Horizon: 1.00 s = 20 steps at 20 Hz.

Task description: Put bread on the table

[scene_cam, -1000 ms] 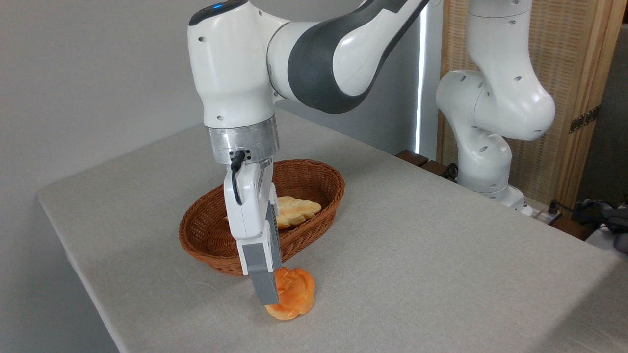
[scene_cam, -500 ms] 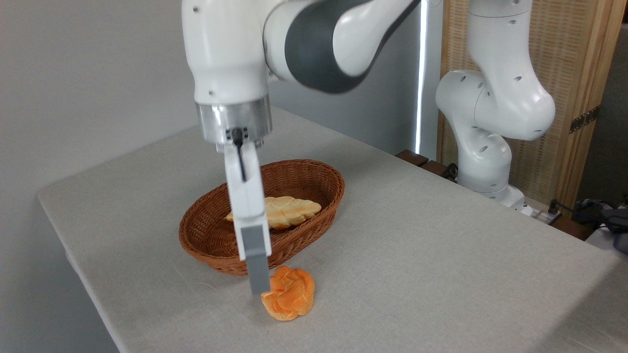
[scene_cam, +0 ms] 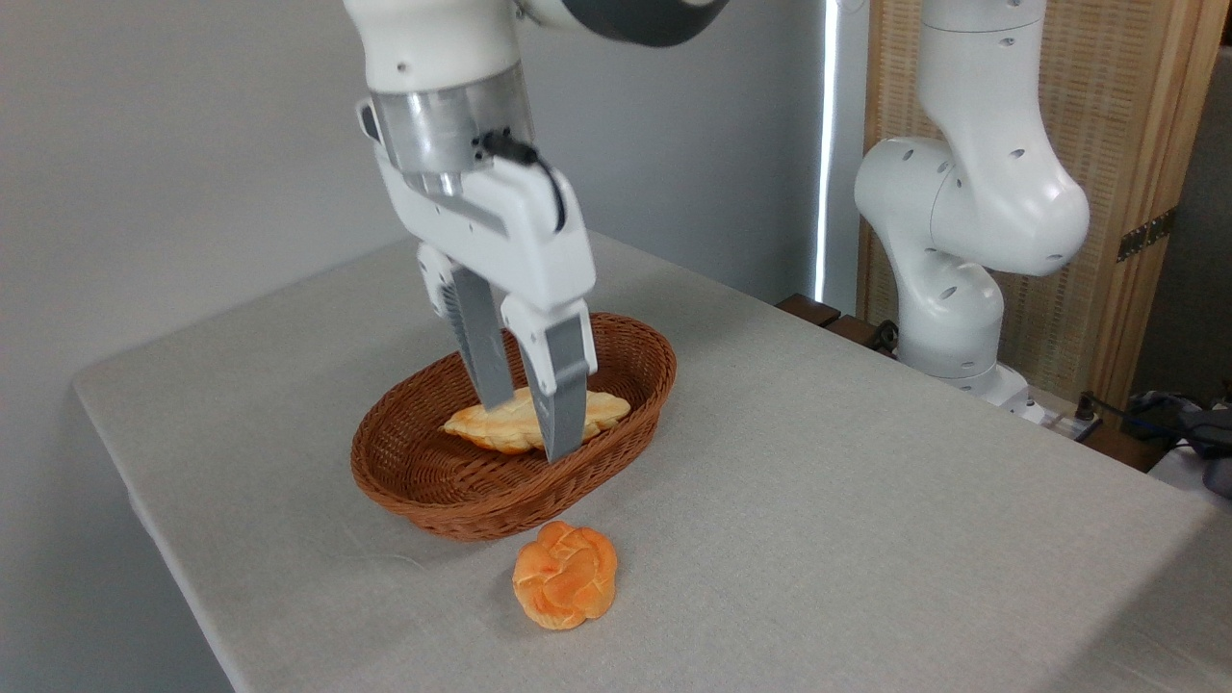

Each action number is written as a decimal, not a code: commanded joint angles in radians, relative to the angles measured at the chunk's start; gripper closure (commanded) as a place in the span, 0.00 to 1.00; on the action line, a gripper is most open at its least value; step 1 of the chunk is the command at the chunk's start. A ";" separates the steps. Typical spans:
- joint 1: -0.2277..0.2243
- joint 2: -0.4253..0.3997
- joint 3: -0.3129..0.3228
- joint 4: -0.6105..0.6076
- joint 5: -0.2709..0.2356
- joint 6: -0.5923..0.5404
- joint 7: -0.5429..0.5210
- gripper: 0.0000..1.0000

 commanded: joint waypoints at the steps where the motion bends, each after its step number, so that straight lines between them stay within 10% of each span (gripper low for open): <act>1: 0.002 -0.010 -0.018 0.011 -0.078 -0.026 -0.198 0.00; 20: -0.010 -0.045 -0.066 -0.010 -0.069 -0.011 -0.195 0.00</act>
